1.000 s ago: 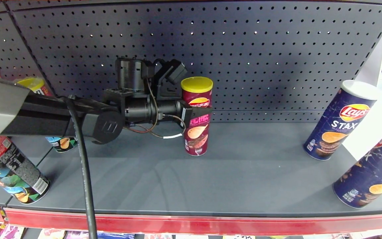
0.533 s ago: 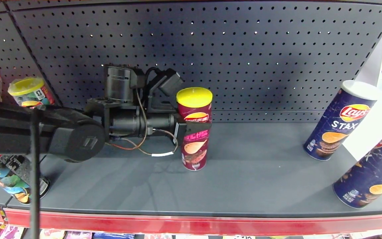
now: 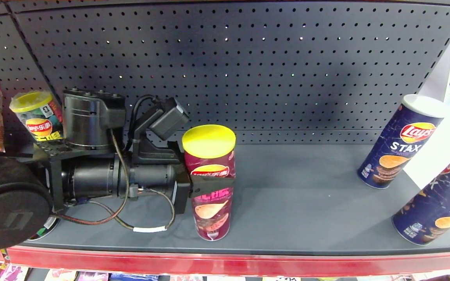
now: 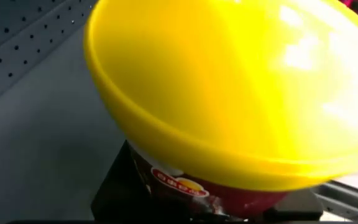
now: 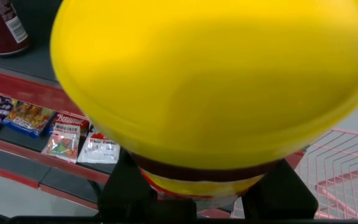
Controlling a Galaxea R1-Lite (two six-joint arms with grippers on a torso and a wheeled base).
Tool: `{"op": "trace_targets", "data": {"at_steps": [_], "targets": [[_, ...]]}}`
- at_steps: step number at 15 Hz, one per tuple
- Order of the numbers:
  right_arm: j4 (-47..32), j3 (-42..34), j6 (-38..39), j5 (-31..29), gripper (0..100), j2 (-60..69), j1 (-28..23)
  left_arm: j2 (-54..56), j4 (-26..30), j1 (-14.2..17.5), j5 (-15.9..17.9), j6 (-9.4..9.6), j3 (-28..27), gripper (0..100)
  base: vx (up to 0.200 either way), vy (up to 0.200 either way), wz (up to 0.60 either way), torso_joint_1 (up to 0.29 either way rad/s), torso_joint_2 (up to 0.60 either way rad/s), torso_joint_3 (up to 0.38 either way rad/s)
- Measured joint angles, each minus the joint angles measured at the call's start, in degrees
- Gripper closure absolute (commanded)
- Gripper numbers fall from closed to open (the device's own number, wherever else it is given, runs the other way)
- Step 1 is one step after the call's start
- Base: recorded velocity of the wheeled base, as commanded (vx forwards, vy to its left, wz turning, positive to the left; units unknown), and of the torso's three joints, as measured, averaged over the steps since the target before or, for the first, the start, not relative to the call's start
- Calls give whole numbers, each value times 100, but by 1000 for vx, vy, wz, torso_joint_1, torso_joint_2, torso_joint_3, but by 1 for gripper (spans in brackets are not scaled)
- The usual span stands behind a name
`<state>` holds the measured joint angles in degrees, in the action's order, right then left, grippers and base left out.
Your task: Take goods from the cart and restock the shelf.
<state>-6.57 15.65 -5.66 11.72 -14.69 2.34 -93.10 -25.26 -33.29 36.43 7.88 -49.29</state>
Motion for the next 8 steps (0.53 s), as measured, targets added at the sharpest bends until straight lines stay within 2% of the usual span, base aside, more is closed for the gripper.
{"op": "trace_targets", "data": {"at_steps": [2, 8], "targets": [[0, 16, 0, 2, 100, -16, 0, 68, -41, -6, 0, 99, 89, 100, 0, 0, 0, 0, 0, 0], [-2, 66, 2, -1, 100, -88, 2, 121, -84, -61, -11, 110, 296, 100, 0, 0, 0, 0, 0, 0]]}}
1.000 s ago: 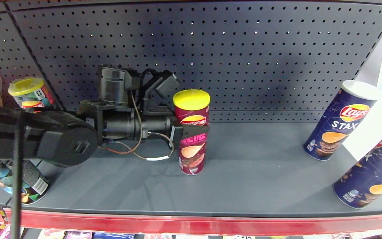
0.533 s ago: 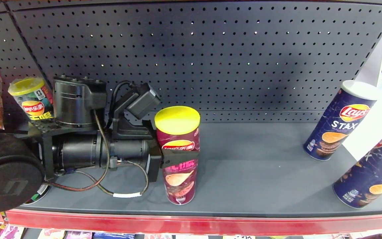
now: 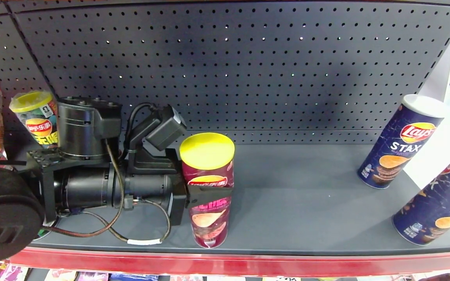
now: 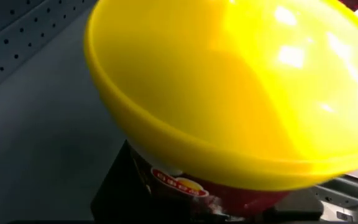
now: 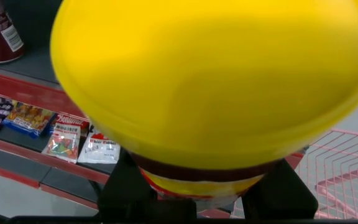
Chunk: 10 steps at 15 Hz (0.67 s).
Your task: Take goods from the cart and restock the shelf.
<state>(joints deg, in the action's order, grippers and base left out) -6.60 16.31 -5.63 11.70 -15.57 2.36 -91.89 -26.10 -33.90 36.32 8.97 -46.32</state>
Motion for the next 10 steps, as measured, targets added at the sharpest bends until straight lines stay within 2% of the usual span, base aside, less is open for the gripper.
{"op": "trace_targets", "data": {"at_steps": [4, 5, 10], "targets": [[2, -5, 2, -2, 100, -11, -2, 2, -258, -7, 0, -16, 168, 100, 0, 0, 0, 0, 0, 0], [0, -5, 0, -5, 100, -13, -2, 5, -277, -13, -6, -24, 189, 0, 0, 0, 0, 0, 0, 0], [6, 0, -5, 6, 100, -57, 2, 66, -296, -13, -20, -38, 357, 0, 0, 0, 0, 0, 0, 0]]}}
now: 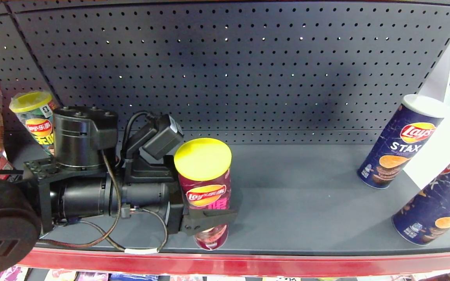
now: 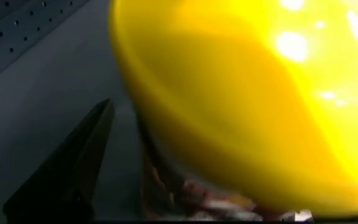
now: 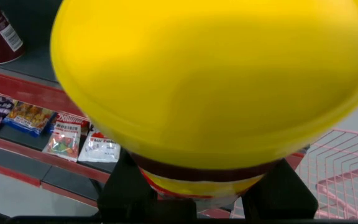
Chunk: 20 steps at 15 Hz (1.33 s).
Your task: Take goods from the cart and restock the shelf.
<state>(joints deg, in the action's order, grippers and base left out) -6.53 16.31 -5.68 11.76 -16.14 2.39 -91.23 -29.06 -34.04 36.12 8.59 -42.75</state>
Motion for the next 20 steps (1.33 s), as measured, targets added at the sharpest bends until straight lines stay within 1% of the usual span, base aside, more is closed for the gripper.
{"op": "trace_targets", "data": {"at_steps": [3, 5, 7, 9, 10, 12, 15, 17, 20], "targets": [[-4, 179, -9, 60, 100, -183, 28, 278, 2, 16, -110, 0, 323, 0, 0, 0, 0, 0, 0, 0], [-2, 452, -17, 233, 100, -527, 67, 606, 16, 68, -306, -17, 596, 0, 0, 0, 0, 0, 0, 0], [-4, 761, -37, 364, 100, -1020, 196, 1047, 38, 118, -610, -61, 902, 0, 0, 0, 0, 0, 0, 0], [-6, 1070, -59, 394, 100, -1553, 599, 1521, 66, 140, -1081, -96, 1254, 0, 0, 0, 0, 0, 0, 0], [2, 1213, -61, 386, 100, -1787, 811, 1718, 71, 146, -1203, -112, 1414, 0, 0, 0, 0, 0, 0, 0], [29, 1549, -67, 367, 100, -2344, 1228, 2136, 73, 146, -1302, -176, 1709, 0, 0, 0, 0, 0, 0, 0], [154, 2194, -66, 288, 100, -3294, 1779, 2651, 62, 151, -1541, -257, 2043, 0, 0, 0, 0, 0, 0, 0], [508, 2531, -66, 211, 100, -3953, 2059, 2896, 57, 151, -1660, -266, 2159, 0, 0, 0, 0, 0, 0, 0], [1036, 2981, -66, 44, 100, -4910, 2439, 3170, 68, 151, -1990, -285, 2283, 0, 0, 0, 0, 0, 0, 0]]}}
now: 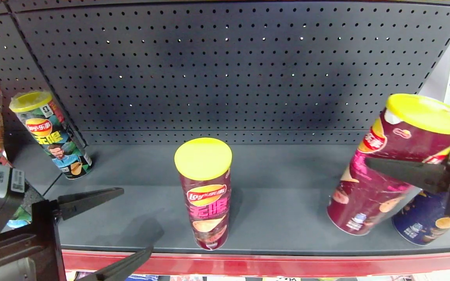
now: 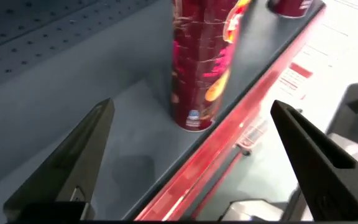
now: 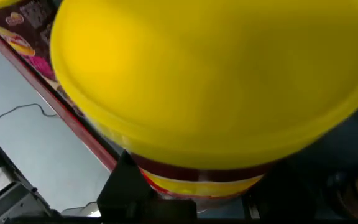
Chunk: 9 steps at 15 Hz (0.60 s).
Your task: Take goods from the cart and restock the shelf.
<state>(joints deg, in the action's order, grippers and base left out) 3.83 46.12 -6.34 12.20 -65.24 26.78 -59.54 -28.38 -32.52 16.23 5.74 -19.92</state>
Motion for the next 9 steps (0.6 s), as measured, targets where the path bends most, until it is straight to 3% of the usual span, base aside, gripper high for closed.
{"op": "trace_targets", "data": {"at_steps": [5, 9], "targets": [[158, 1141, 7, -66, 100, -1364, 375, 436, 362, 0, -241, -140, 201, 0, 0, 0, 0, 0, 0, 0], [165, 2193, 10, -61, 100, -2426, 496, 1373, 1590, 2, -315, -238, 391, 0, 0, 0, 0, 0, 0, 0]]}}
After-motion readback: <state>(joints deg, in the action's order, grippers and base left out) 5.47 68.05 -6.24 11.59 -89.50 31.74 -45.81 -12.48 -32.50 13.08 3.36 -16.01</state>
